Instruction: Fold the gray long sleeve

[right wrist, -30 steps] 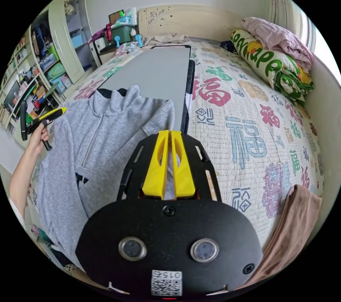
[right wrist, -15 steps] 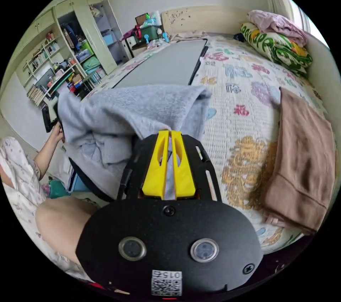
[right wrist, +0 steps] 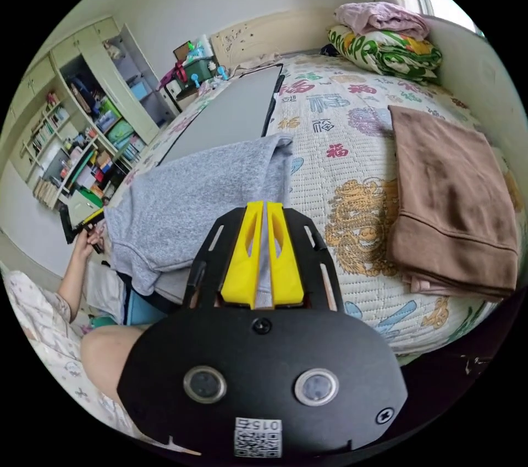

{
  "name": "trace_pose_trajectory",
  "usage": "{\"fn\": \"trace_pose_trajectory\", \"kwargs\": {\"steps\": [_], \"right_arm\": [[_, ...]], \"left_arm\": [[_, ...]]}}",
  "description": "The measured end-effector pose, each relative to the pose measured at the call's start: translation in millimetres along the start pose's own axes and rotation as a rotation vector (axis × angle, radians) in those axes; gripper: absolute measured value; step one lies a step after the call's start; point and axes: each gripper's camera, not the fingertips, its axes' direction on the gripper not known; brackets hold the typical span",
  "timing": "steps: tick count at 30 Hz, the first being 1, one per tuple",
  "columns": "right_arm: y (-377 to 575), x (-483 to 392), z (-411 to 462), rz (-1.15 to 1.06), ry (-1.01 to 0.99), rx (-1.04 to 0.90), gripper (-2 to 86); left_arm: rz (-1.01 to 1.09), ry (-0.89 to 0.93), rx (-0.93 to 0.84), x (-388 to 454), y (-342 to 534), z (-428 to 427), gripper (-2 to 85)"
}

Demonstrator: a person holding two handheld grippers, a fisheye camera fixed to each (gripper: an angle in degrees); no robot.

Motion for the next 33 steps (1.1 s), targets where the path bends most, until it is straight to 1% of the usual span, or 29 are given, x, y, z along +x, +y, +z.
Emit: {"fn": "trace_pose_trajectory", "kwargs": {"steps": [2,3,5,6,7,8,10,12,16,17,19,20,22,23,24,27,28,31,33], "right_arm": [[-18.4,13.8,-5.1,0.065,-0.083,0.004,3.5],[-31.4,23.0,-5.1,0.117,-0.131,0.000,5.2],[-51.5,33.2,-2.1,0.181,-0.189,-0.007,7.2],[-64.4,36.9,-0.4,0.203,-0.219,-0.005,8.0],[-77.6,38.4,0.7,0.217,-0.232,0.000,8.8],[-84.5,38.4,1.2,0.218,-0.234,0.002,9.1],[-112.7,37.4,4.6,0.214,-0.224,0.012,10.4],[-132.5,38.8,11.8,0.232,-0.218,0.012,11.1],[-167.2,37.8,43.8,0.268,-0.255,-0.027,12.5],[-171.1,36.5,49.3,0.266,-0.254,-0.042,12.8],[-183.4,30.7,69.9,0.246,-0.237,-0.097,12.8],[-186.0,29.5,74.6,0.241,-0.232,-0.110,12.5],[-195.1,29.1,89.5,0.237,-0.212,-0.154,8.7],[-197.3,29.9,92.4,0.235,-0.204,-0.164,7.6],[-201.6,32.1,97.7,0.239,-0.189,-0.183,5.5],[-214.0,28.0,100.1,0.197,-0.115,-0.169,4.0],[-220.5,23.7,98.4,0.164,-0.086,-0.134,3.7],[-239.6,24.1,104.2,0.157,-0.008,-0.082,3.2],[-248.7,28.0,116.3,0.159,0.043,-0.086,3.2]], "left_arm": [[-0.010,0.035,-0.016,-13.4,-11.0,-5.1,7.8],[-0.004,0.080,0.007,-21.9,-17.1,-11.3,8.6],[0.022,0.244,0.094,-39.2,-22.3,-23.5,9.3],[-0.005,0.355,0.143,-58.2,-26.6,-28.8,9.5],[-0.088,0.397,0.181,-81.5,-32.5,-31.6,9.7],[-0.135,0.389,0.196,-93.0,-35.4,-32.2,9.9],[-0.258,0.267,0.212,-125.8,-51.2,-27.6,11.7],[-0.312,0.201,0.175,-142.1,-68.4,-10.6,13.3],[-0.401,0.188,0.080,-172.0,-106.8,50.9,14.3],[-0.397,0.179,0.058,-173.7,-112.4,60.0,14.1],[-0.333,0.131,-0.050,-172.5,-134.3,93.4,12.7],[-0.313,0.129,-0.069,-171.5,-139.0,100.1,12.2],[-0.283,0.051,-0.120,-173.5,-153.5,114.6,7.3],[-0.277,0.040,-0.121,-175.6,-156.1,115.3,5.8],[-0.281,0.068,-0.104,-182.5,-160.1,114.6,3.8],[-0.299,0.095,0.002,-197.0,-167.7,100.1,2.1],[-0.294,0.080,0.020,-197.9,-173.0,97.8,1.9],[-0.240,0.005,0.026,-190.7,-185.0,105.4,1.6],[-0.227,-0.018,0.030,-190.2,-185.7,112.1,1.7]]}}
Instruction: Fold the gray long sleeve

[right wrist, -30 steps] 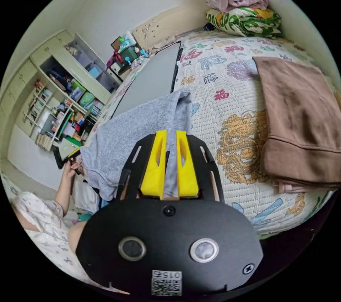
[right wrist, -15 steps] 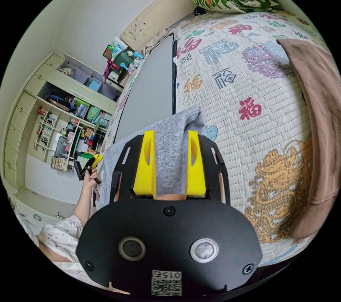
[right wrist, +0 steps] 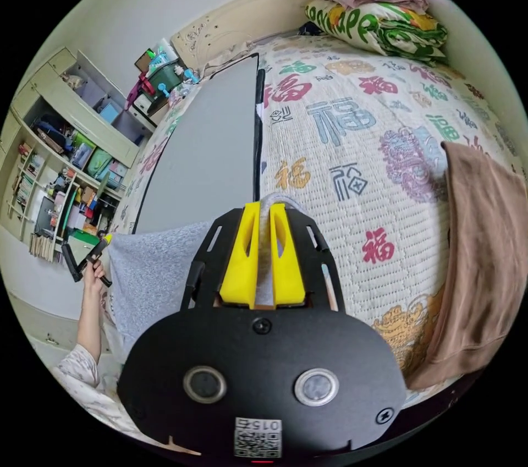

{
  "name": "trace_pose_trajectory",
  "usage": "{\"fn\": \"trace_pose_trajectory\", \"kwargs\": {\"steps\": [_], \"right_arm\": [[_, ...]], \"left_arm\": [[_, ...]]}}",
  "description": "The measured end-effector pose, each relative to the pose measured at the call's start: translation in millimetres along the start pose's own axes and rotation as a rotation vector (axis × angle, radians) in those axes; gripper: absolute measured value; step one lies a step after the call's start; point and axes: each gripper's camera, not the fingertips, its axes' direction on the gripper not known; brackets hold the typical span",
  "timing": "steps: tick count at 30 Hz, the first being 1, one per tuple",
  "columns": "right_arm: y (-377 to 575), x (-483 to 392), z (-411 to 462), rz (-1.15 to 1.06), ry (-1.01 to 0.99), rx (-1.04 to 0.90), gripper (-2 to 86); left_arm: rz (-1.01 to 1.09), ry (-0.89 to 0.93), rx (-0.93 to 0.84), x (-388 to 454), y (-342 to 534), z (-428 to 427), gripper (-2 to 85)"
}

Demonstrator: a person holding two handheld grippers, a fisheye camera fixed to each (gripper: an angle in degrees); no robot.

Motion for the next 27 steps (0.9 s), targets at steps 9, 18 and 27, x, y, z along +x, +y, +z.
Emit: {"fn": "trace_pose_trajectory", "kwargs": {"steps": [9,18,27], "right_arm": [[57.0,61.4,41.4,-0.066,0.063,-0.009,6.3],[215.7,115.8,-51.7,-0.633,-0.219,0.085,6.0],[319.7,88.7,-1.5,-0.994,-0.247,-0.142,9.9]], "left_arm": [[0.046,-0.061,0.012,-26.8,70.7,-25.1,5.9],[0.315,0.406,-0.085,13.6,212.9,-100.0,7.6],[-0.050,0.475,0.036,-7.5,285.5,-88.8,12.5]]}}
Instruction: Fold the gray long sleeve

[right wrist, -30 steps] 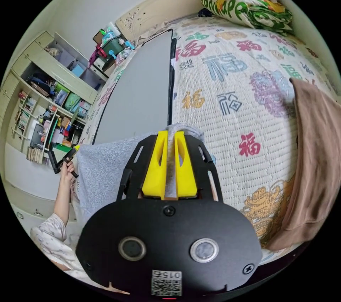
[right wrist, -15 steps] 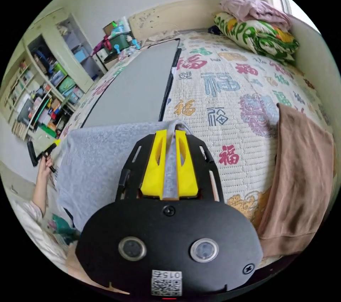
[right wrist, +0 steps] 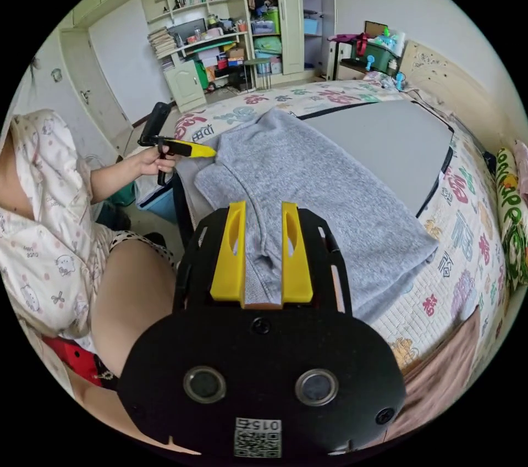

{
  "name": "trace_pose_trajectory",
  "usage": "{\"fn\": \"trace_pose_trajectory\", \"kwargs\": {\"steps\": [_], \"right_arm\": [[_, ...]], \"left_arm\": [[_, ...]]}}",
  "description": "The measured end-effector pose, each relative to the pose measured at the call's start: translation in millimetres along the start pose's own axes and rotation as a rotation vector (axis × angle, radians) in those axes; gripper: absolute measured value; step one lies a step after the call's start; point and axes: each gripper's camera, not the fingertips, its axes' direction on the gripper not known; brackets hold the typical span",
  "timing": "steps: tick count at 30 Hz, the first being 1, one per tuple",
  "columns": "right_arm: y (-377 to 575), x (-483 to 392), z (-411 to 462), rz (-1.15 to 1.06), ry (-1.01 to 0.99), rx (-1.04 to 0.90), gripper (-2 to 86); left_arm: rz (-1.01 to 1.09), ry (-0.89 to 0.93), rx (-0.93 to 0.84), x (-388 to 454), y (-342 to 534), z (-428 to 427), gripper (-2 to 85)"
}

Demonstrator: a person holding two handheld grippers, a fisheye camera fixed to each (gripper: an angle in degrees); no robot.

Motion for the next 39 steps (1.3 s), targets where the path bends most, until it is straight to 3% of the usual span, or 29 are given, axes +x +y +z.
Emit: {"fn": "trace_pose_trajectory", "kwargs": {"steps": [6,9,13,19,27,30,39], "right_arm": [[91.8,21.2,29.4,0.096,0.058,-0.111,10.9],[140.1,36.3,33.3,0.075,-0.017,-0.087,10.6],[185.3,59.2,67.3,0.003,-0.055,-0.245,10.5],[237.0,117.3,96.4,0.037,-0.205,-0.310,9.9],[301.4,158.3,130.9,-0.055,-0.026,-0.375,6.5],[335.7,165.8,133.0,-0.132,0.049,-0.344,5.1],[457.8,231.5,118.2,-0.124,-0.098,-0.226,4.0]], "left_arm": [[0.065,-0.073,-0.065,11.4,17.9,22.7,11.8],[0.041,-0.057,-0.074,4.7,18.9,30.1,11.0],[0.037,-0.077,-0.075,6.2,23.1,26.4,9.3],[0.103,-0.109,-0.077,26.1,32.7,22.3,5.3],[0.095,-0.109,-0.086,44.3,30.4,18.4,4.5],[0.109,-0.110,-0.093,55.9,30.4,15.1,4.1],[0.187,-0.094,-0.191,98.8,41.7,18.3,3.3]]}}
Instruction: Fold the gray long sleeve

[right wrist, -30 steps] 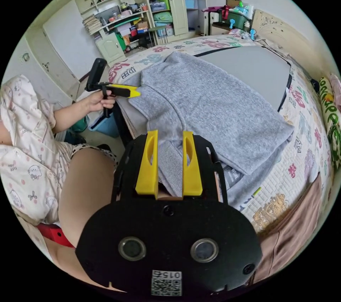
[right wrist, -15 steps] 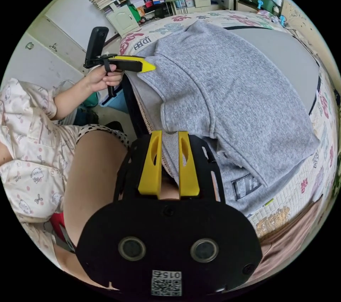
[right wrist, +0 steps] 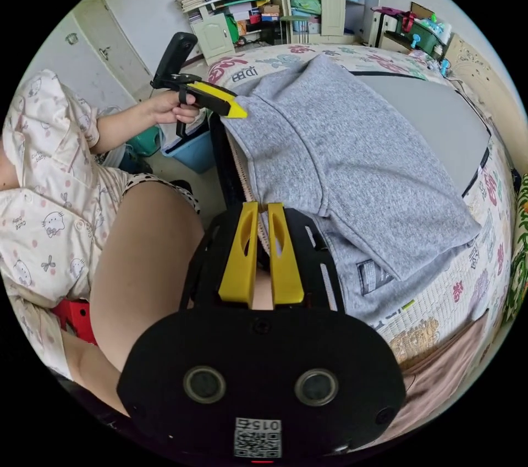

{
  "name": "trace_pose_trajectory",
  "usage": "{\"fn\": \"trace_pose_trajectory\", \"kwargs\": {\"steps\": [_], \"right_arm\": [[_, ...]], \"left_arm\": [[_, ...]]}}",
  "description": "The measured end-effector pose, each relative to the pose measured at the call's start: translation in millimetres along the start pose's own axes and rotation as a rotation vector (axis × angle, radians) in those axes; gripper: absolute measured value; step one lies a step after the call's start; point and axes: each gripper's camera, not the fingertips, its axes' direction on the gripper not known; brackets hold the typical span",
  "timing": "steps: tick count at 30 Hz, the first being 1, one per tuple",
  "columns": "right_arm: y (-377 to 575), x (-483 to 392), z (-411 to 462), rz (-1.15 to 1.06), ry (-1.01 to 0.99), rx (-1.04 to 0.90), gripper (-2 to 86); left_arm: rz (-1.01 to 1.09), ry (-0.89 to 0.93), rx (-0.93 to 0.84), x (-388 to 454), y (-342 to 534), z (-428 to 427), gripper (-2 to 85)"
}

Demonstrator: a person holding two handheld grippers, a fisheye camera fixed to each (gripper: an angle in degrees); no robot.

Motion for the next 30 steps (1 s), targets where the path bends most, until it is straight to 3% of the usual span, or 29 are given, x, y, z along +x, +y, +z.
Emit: {"fn": "trace_pose_trajectory", "kwargs": {"steps": [4,9,11,17,20,23,30], "right_arm": [[26.9,22.7,51.3,-0.006,0.074,-0.171,4.0],[61.8,48.7,73.8,0.010,0.053,-0.160,4.0],[79.8,57.2,79.7,0.011,0.033,-0.135,2.1],[116.9,76.9,85.8,0.003,-0.001,0.008,4.1],[94.8,74.1,66.7,-0.032,0.001,0.138,5.9],[39.3,61.2,68.3,-0.013,0.087,0.187,6.5],[-113.4,22.8,206.2,0.015,0.116,0.155,10.7]], "left_arm": [[-0.022,-0.032,-0.059,10.0,-7.2,11.2,5.0],[0.025,0.040,-0.045,11.0,-26.2,-21.1,4.8],[0.031,0.061,0.003,4.0,-34.5,-47.1,2.9],[-0.148,-0.184,0.295,-45.9,-71.8,-141.0,4.6],[-0.250,-0.201,0.311,-85.3,-113.6,-147.5,5.3],[-0.309,-0.105,0.312,-123.2,-165.9,-130.5,5.3],[-0.386,-0.187,0.180,-168.1,-284.0,-50.2,9.7]]}}
